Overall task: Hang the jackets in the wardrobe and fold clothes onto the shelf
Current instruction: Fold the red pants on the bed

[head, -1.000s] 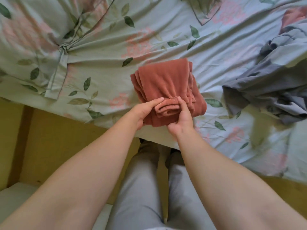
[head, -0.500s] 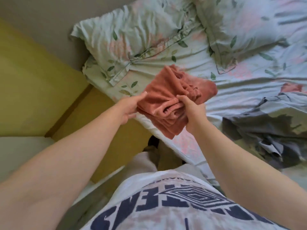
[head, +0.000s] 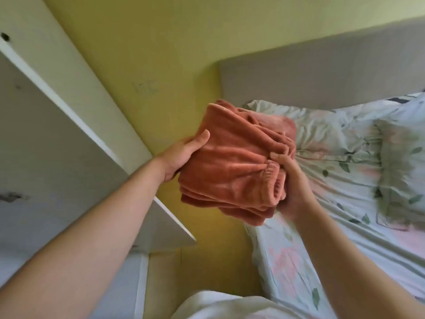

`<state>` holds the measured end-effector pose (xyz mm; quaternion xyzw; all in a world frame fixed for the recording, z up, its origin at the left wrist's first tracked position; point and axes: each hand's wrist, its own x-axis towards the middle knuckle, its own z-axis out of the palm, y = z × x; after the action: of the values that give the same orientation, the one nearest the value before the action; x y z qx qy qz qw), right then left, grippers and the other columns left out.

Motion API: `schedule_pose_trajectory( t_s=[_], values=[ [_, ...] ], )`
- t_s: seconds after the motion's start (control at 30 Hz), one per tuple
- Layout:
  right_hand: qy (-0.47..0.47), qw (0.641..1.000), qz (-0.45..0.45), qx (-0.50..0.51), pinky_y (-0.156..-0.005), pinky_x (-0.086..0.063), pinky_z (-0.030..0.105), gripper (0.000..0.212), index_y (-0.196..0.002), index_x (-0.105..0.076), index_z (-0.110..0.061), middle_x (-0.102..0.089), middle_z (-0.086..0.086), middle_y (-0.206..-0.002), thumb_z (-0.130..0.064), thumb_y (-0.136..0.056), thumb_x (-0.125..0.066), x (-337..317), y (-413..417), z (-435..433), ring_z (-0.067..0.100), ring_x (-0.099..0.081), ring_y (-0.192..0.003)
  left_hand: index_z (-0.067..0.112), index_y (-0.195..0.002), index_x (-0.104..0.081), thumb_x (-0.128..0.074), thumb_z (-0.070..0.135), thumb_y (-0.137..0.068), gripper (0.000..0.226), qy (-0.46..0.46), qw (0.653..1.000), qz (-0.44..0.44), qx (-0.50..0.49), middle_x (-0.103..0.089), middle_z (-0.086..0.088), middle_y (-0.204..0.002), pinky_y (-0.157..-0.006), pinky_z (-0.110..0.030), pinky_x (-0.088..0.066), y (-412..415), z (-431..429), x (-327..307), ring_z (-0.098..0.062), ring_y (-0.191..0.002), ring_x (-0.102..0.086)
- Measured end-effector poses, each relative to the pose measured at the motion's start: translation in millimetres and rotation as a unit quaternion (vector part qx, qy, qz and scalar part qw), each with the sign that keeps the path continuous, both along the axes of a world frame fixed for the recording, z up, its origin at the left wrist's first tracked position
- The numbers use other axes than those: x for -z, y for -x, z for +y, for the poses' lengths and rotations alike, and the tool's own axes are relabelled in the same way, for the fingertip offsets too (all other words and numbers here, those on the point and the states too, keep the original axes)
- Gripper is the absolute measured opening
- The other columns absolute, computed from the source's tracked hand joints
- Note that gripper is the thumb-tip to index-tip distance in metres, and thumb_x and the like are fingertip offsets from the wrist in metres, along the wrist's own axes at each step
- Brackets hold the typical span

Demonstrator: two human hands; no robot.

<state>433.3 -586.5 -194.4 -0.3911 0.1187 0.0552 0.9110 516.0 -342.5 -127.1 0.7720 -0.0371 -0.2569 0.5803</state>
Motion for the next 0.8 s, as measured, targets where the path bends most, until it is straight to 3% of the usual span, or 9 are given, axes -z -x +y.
schedule_pose_trajectory(
  t_s=[0.1, 0.17, 0.27, 0.37, 0.47, 0.53, 0.6, 0.8],
  values=[
    [-0.017, 0.997, -0.057, -0.055, -0.099, -0.051, 0.047, 0.084, -0.135, -0.051, -0.005, -0.062, 0.019, -0.115, -0.034, -0.065, -0.089, -37.0, 5.1, 46.5, 0.034, -0.062, -0.109, 0.009, -0.131, -0.063, -0.053, 0.064, -0.092, 0.068, 0.018, 0.998, -0.039, -0.047, -0.069, -0.015, -0.126, -0.107, -0.048, -0.049, 32.5, 54.0, -42.9, -0.033, -0.117, -0.066],
    [-0.025, 0.991, -0.104, -0.08, -0.095, -0.053, 0.045, 0.077, -0.133, -0.053, -0.008, -0.064, 0.019, -0.115, -0.032, -0.068, -0.087, -60.8, 13.2, 84.1, 0.034, -0.062, -0.11, 0.011, -0.13, -0.063, -0.057, 0.061, -0.09, 0.065, 0.013, 0.994, -0.074, -0.079, -0.07, -0.015, -0.124, -0.104, -0.046, -0.05, 56.3, 89.7, -73.7, -0.034, -0.115, -0.067],
    [-0.017, 0.979, -0.181, -0.096, -0.098, -0.052, 0.048, 0.05, -0.132, -0.059, -0.015, -0.065, 0.02, -0.126, -0.018, -0.084, -0.073, -89.2, 32.3, 143.0, 0.036, -0.063, -0.118, 0.016, -0.119, -0.068, -0.062, 0.054, -0.086, 0.05, -0.019, 0.98, -0.134, -0.147, -0.075, -0.011, -0.114, -0.093, -0.039, -0.055, 94.3, 146.0, -120.3, -0.029, -0.105, -0.072],
    [-0.014, 0.969, -0.221, -0.113, -0.087, -0.058, 0.039, 0.053, -0.136, -0.057, -0.015, -0.068, 0.015, -0.124, -0.014, -0.083, -0.066, -113.8, 55.0, 203.1, 0.031, -0.067, -0.115, 0.016, -0.113, -0.068, -0.067, 0.047, -0.083, 0.043, -0.051, 0.958, -0.181, -0.216, -0.076, -0.01, -0.109, -0.087, -0.036, -0.057, 136.2, 202.2, -160.0, -0.026, -0.098, -0.073],
    [-0.033, 0.954, -0.255, -0.152, -0.099, -0.051, 0.047, 0.066, -0.139, -0.053, -0.014, -0.065, 0.016, -0.13, -0.02, -0.078, -0.077, -132.3, 74.9, 258.1, 0.034, -0.062, -0.123, 0.017, -0.108, -0.069, -0.069, 0.039, -0.084, 0.032, -0.099, 0.935, -0.219, -0.261, -0.077, -0.003, -0.101, -0.086, -0.031, -0.058, 178.6, 251.4, -196.5, -0.021, -0.094, -0.073],
    [-0.04, 0.943, -0.28, -0.178, -0.11, -0.04, 0.057, 0.08, -0.14, -0.051, -0.013, -0.062, 0.018, -0.135, -0.033, -0.072, -0.087, -148.4, 86.1, 291.3, 0.036, -0.058, -0.127, 0.019, -0.107, -0.07, -0.073, 0.04, -0.081, 0.034, -0.134, 0.91, -0.243, -0.307, -0.077, 0.003, -0.099, -0.09, -0.031, -0.056, 207.3, 279.7, -220.8, -0.016, -0.095, -0.073],
    [-0.049, 0.934, -0.294, -0.2, -0.112, -0.038, 0.058, 0.087, -0.14, -0.051, -0.013, -0.062, 0.017, -0.135, -0.039, -0.067, -0.09, -167.1, 95.4, 321.0, 0.035, -0.059, -0.127, 0.019, -0.118, -0.068, -0.079, 0.044, -0.078, 0.048, -0.156, 0.882, -0.269, -0.353, -0.076, 0.0, -0.112, -0.101, -0.038, -0.053, 236.2, 302.2, -241.5, -0.019, -0.107, -0.071],
    [-0.098, 0.885, -0.346, -0.294, -0.112, -0.041, 0.053, 0.062, -0.141, -0.052, -0.012, -0.062, 0.014, -0.137, -0.019, -0.084, -0.075, -220.8, 101.4, 400.5, 0.031, -0.059, -0.128, 0.015, -0.114, -0.071, -0.073, 0.036, -0.091, 0.031, -0.236, 0.789, -0.319, -0.469, -0.077, 0.0, -0.107, -0.093, -0.032, -0.056, 315.2, 335.0, -297.3, -0.016, -0.1, -0.074]
  ],
)
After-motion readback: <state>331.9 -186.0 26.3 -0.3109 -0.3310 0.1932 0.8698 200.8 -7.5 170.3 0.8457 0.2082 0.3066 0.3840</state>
